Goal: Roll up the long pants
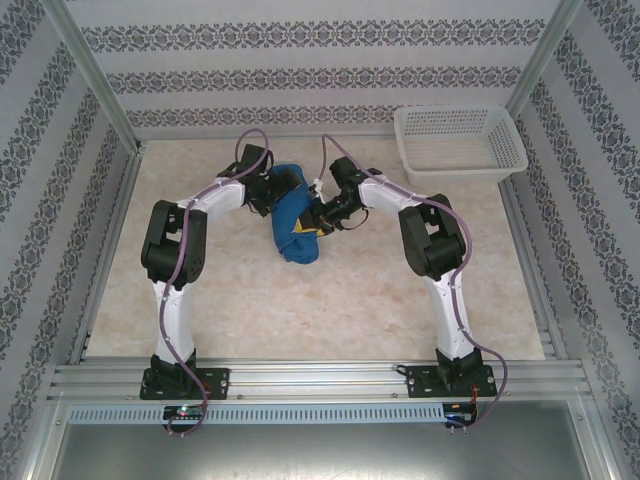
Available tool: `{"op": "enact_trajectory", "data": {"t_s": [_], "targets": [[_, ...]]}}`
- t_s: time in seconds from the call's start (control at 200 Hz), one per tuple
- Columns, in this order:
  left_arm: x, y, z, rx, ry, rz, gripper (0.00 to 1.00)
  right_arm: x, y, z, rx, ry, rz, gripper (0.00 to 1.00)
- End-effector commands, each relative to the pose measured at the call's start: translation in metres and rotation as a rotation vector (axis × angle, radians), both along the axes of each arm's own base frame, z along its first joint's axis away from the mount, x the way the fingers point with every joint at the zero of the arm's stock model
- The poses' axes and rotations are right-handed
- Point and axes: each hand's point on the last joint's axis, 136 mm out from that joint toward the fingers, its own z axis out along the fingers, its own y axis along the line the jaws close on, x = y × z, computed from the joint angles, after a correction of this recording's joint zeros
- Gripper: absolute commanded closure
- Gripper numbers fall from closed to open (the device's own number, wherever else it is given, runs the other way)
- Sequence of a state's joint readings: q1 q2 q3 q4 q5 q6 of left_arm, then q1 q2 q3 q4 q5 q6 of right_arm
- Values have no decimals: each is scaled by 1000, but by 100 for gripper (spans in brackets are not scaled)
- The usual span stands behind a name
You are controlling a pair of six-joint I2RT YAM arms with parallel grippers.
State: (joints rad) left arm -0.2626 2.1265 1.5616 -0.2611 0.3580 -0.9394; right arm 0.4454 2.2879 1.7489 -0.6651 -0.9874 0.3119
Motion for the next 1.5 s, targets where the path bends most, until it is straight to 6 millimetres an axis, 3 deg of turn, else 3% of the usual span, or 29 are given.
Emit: {"op": "enact_trajectory", "data": {"t_s": [0.0,0.045,0.125,0.215,0.25,0.28,0.375,0.455,0.64,0.729,0.874,1.129,1.329,1.499], "targets": [[0,-20,-50,-22,30,-5,63,-54,-5,-23,-96,207,57,100],[0,-20,-51,-17,36,0,100,-54,-6,-23,-107,199,56,100],[1,-20,-53,-13,36,-9,100,-55,-12,-25,-154,185,56,97],[0,-20,-51,-13,40,-11,100,-51,-29,-31,-285,126,37,41],[-1,-20,-50,-8,44,-10,100,-50,-40,-32,-361,90,28,14],[-2,-19,-49,-6,49,-10,100,-47,-50,-32,-435,49,18,3],[-4,-16,-44,6,54,-4,100,-40,-78,-18,-650,-99,-12,2],[-7,-14,-41,12,62,2,100,-34,-89,7,-787,-233,-46,2],[-15,-15,-43,-9,90,22,100,-27,-58,61,-861,-490,-113,2],[-19,-16,-44,-4,103,24,100,-25,-36,75,-876,-590,-121,2],[-22,-21,-44,-47,115,28,100,-16,-13,64,-952,-703,-88,2],[-25,-31,-33,-127,118,23,100,23,-16,23,-1121,-848,-29,2],[-28,-37,-25,-159,113,12,100,50,-24,9,-1227,-975,8,2],[-31,-44,-19,-218,113,7,100,63,-21,0,-1185,-995,15,2]]}}
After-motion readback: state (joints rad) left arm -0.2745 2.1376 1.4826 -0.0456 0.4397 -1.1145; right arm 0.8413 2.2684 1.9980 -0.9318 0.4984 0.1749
